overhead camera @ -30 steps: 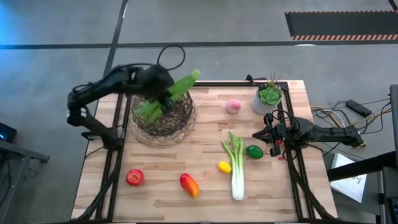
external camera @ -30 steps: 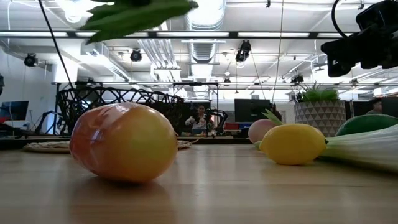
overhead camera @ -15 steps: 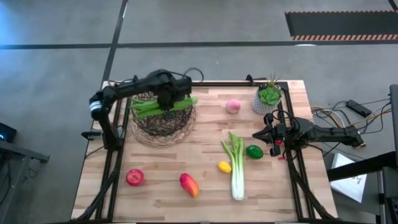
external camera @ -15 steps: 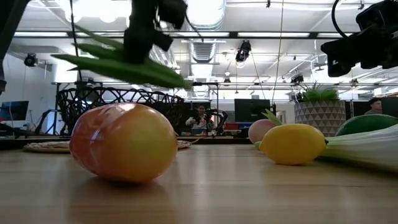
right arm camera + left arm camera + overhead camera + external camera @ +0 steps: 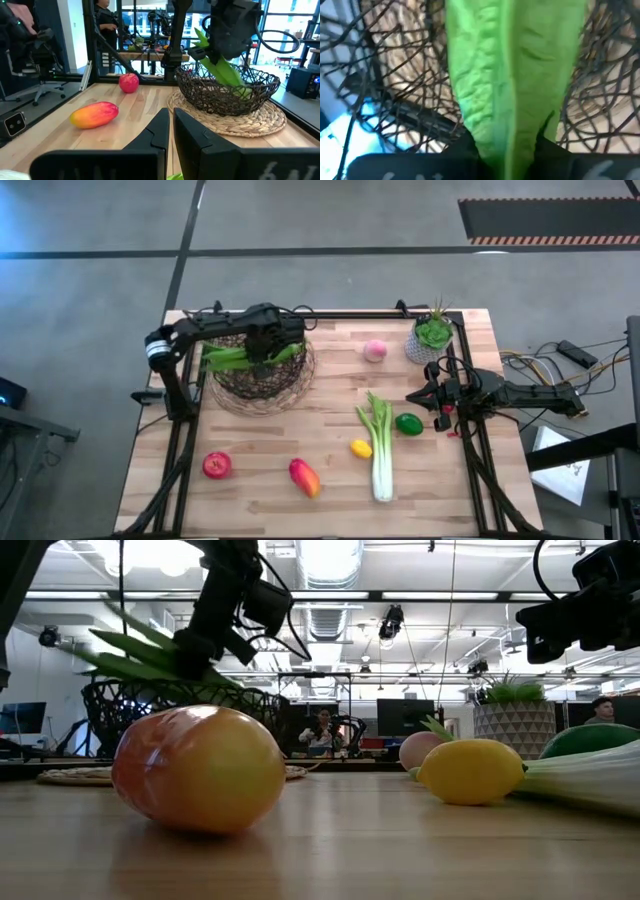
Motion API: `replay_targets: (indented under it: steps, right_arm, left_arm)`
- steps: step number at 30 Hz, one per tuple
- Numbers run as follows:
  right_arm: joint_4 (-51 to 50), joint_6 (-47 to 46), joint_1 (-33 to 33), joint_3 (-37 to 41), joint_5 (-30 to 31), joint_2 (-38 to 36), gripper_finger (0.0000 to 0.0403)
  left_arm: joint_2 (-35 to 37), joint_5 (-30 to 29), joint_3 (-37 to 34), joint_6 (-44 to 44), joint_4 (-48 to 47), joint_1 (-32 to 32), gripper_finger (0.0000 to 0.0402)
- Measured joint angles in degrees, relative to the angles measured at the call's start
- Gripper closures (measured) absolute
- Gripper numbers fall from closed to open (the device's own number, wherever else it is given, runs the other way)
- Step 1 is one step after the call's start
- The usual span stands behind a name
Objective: Build produce basket
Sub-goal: Put the green lettuce into the black mesh basket
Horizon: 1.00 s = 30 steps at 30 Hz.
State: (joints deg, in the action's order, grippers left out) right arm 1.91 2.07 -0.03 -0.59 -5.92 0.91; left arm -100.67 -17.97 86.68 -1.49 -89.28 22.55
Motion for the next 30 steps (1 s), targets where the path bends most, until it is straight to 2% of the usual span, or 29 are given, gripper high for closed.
replay_targets:
  steps: [6,12,20,24,30]
  right_arm:
    - [-0.02,-0.08,0.0,-0.01,-0.01,0.0,0.0385]
    - [0.0,-0.08,0.0,-0.01,-0.01,0.0,0.0385]
    - [0.0,-0.11,0.0,-0.01,0.01,0.0,0.0385]
    - [0.0,-0.1,0.0,-0.01,0.01,0.0,0.0385]
    - [0.0,-0.05,0.0,-0.01,-0.01,0.0,0.0385]
  left_arm:
    - [3.37,-1.98,1.72,0.26,-0.33,0.27,0.0375]
    - [2.97,-2.93,0.11,-2.37,0.68,1.55,0.0375]
    - [1.56,-4.04,-8.15,-5.72,15.49,2.21,0.0375]
    - [1.36,-8.36,-11.96,-6.88,20.52,2.21,0.0375]
    - [1.38,-14.59,-14.86,-7.0,21.3,2.16,0.0369]
